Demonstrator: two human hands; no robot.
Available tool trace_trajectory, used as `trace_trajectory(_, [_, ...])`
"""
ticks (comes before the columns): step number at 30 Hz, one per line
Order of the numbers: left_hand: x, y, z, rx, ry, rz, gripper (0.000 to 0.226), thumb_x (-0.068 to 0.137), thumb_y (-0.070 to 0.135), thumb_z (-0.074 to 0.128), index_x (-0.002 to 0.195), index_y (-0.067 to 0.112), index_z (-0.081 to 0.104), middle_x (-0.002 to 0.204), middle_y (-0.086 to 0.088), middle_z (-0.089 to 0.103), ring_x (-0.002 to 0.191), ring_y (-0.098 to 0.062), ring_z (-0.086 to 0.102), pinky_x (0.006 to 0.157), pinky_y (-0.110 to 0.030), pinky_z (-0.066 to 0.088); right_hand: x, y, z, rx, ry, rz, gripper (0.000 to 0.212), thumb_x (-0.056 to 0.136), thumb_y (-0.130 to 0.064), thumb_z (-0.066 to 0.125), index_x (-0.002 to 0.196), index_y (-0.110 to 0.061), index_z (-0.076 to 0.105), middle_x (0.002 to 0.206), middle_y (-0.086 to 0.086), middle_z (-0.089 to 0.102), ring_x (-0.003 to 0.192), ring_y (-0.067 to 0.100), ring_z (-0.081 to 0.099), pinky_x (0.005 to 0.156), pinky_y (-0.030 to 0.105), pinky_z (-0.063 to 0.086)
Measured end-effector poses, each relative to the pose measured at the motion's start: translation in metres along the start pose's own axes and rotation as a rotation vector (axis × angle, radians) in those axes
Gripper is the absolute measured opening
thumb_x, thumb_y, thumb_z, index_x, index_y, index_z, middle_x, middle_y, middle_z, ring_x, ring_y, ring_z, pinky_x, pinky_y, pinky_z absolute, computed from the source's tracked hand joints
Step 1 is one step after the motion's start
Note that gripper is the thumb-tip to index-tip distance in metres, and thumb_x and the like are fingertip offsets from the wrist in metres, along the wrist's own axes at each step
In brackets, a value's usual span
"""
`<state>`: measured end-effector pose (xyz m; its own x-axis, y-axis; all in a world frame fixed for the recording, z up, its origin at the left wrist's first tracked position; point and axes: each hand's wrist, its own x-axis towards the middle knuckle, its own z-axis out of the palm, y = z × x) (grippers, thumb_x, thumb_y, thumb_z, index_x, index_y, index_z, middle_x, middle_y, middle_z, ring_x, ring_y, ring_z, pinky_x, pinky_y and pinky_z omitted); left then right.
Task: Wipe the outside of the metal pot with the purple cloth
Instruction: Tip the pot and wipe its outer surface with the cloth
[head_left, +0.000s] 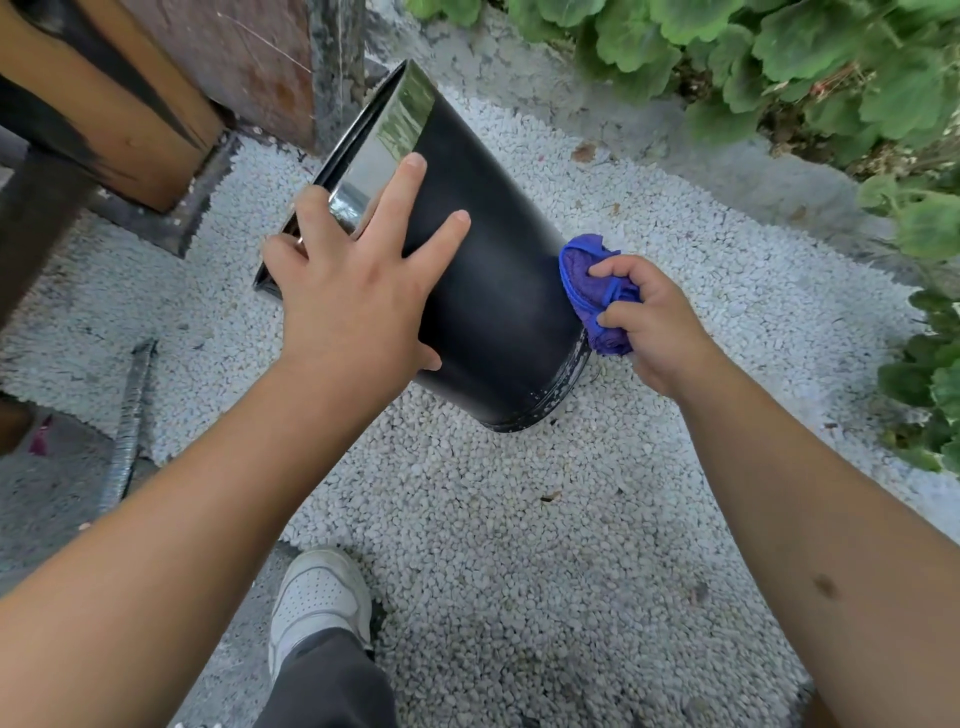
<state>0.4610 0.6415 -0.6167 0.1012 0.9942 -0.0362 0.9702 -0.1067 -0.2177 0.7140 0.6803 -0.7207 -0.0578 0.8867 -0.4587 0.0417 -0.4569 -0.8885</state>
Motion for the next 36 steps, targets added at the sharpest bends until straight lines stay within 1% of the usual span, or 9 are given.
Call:
trace_trajectory(4, [0.001,0.002,-0.001,-0.012,-0.013,-0.004,0.13,0.032,0.054,0.095,0.146,0.043,0.034,0.164,0.002,0.016,0.121,-0.058,0.036,0.075,-0.053,0.037,-0.014,0.002,0.008,0.069,0.07,0.032,0.045,0.06,-0.002,0.054,0.083,-0.037,0.069,0.1,0.002,0.062,0.068,0.012,0.055,0.053,0.02,0.044])
trace_trajectory(13, [0.011,-0.01,0.004,0.007,-0.002,0.01,0.134,0.026,0.061,0.093,0.146,0.045,0.035,0.164,0.002,0.017,0.118,-0.052,0.033,0.077,-0.057,0.038,-0.023,0.005,0.023,0.116,0.134,0.055,0.046,0.061,-0.002,0.056,0.086,-0.037,0.07,0.102,0.0,0.063,0.071,0.014,0.058,0.053,0.022,0.047])
trace_trajectory(15, [0.013,-0.009,0.004,0.008,-0.011,-0.013,0.128,0.032,0.067,0.089,0.145,0.047,0.034,0.164,0.003,0.014,0.12,-0.05,0.033,0.08,-0.057,0.039,-0.025,0.007,0.025,0.148,0.148,0.064,0.045,0.06,-0.002,0.057,0.087,-0.036,0.071,0.104,0.002,0.063,0.072,0.015,0.058,0.053,0.023,0.047])
trace_trajectory(19, [0.041,-0.012,-0.003,-0.131,0.054,-0.108,0.094,0.054,0.071,0.081,0.138,0.045,0.047,0.165,0.001,0.014,0.121,-0.049,0.039,0.079,-0.055,0.039,-0.028,0.011,0.035,0.198,0.178,0.044,0.045,0.062,-0.002,0.058,0.088,-0.035,0.072,0.101,0.003,0.065,0.075,0.016,0.059,0.061,0.029,0.047])
trace_trajectory(25, [0.062,-0.022,-0.003,-0.041,0.012,-0.049,0.094,0.063,0.081,0.068,0.145,0.05,0.034,0.167,0.003,0.001,0.125,-0.045,0.033,0.082,-0.053,0.04,-0.024,0.008,0.041,0.17,0.185,0.023,0.046,0.063,-0.004,0.058,0.093,-0.037,0.072,0.102,0.005,0.068,0.07,0.009,0.062,0.058,0.025,0.05])
trace_trajectory(28, [0.051,-0.033,0.001,-0.087,0.052,0.017,0.093,0.066,0.072,0.073,0.146,0.042,0.039,0.167,-0.004,0.005,0.125,-0.049,0.036,0.082,-0.056,0.042,-0.018,0.008,0.037,0.097,0.175,0.005,0.048,0.064,-0.003,0.061,0.094,-0.039,0.072,0.103,0.001,0.069,0.075,0.009,0.067,0.064,0.028,0.055])
trace_trajectory(31, [0.035,-0.067,0.008,-0.274,0.104,0.236,0.092,0.062,0.052,0.088,0.142,0.03,0.049,0.166,-0.01,0.011,0.123,-0.048,0.042,0.088,-0.061,0.048,-0.013,0.005,0.03,0.068,0.19,-0.009,0.049,0.062,-0.005,0.065,0.092,-0.043,0.073,0.104,-0.002,0.068,0.08,0.01,0.069,0.068,0.029,0.056])
trace_trajectory(34, [0.013,-0.088,0.019,-0.301,0.033,0.207,0.107,0.056,0.047,0.092,0.148,0.03,0.041,0.166,-0.011,0.002,0.126,-0.048,0.041,0.088,-0.063,0.05,-0.005,-0.003,0.028,0.041,0.18,-0.041,0.049,0.062,-0.004,0.063,0.09,-0.043,0.073,0.097,-0.006,0.07,0.076,0.006,0.068,0.066,0.025,0.055])
trace_trajectory(36, [0.003,-0.085,0.025,-0.287,-0.001,0.17,0.111,0.055,0.04,0.095,0.15,0.027,0.04,0.165,-0.014,0.003,0.117,-0.049,0.042,0.087,-0.063,0.049,0.0,-0.01,0.032,-0.015,0.145,-0.059,0.049,0.063,-0.003,0.06,0.089,-0.042,0.073,0.095,-0.005,0.07,0.071,0.005,0.067,0.061,0.022,0.053])
